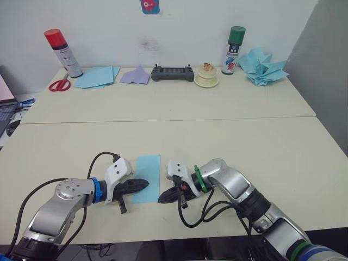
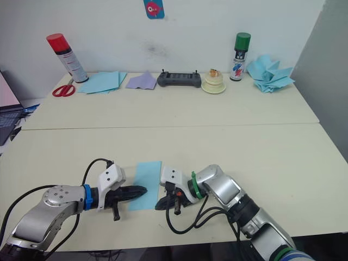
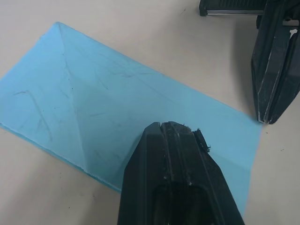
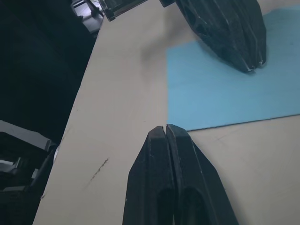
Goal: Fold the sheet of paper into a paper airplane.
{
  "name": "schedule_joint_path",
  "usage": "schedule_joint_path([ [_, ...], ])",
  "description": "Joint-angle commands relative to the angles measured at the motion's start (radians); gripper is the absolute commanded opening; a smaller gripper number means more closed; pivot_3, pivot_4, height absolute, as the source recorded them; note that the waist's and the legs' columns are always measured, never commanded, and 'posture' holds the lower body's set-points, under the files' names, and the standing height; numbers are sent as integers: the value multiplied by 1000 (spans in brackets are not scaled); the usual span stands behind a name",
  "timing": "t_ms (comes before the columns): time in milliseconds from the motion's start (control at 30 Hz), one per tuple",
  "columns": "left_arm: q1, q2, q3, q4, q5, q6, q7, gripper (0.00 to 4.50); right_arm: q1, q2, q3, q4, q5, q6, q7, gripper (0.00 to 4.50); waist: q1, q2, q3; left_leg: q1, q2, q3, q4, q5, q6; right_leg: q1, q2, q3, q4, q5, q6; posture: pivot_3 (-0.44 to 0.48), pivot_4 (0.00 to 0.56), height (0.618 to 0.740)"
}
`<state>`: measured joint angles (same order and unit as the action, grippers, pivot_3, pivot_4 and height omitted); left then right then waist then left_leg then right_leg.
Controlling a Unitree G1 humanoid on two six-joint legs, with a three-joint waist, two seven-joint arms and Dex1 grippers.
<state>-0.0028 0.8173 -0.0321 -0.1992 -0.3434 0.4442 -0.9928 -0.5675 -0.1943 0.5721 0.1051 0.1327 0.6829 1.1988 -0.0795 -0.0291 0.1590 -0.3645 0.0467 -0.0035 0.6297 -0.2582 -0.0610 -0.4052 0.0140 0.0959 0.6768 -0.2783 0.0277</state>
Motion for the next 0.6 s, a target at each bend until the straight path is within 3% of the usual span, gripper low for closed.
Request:
schedule_joint_path([
  [33, -9, -7, -18, 62, 52, -8, 26, 0, -19, -15, -79, -18, 43, -3, -21, 29, 1, 0, 1, 0, 0, 0, 0, 0, 0, 0, 0, 0, 0, 0, 0, 0, 150, 740],
  [400, -68, -12, -29, 116, 53, -36, 13, 0, -48, 75, -132, 89, -31, -150, -271, 29, 5, 0, 5, -2, 0, -4, 0, 0, 0, 0, 1, -1, 1, 1, 1, 0, 150, 740],
  [600, -68, -9, -16, 103, 40, -36, 6, 0, -43, 101, -86, 127, -70, -205, -296, 29, 4, 0, 7, -2, 0, -4, 0, 0, 0, -1, 1, -1, 0, 1, 2, 0, 150, 740],
])
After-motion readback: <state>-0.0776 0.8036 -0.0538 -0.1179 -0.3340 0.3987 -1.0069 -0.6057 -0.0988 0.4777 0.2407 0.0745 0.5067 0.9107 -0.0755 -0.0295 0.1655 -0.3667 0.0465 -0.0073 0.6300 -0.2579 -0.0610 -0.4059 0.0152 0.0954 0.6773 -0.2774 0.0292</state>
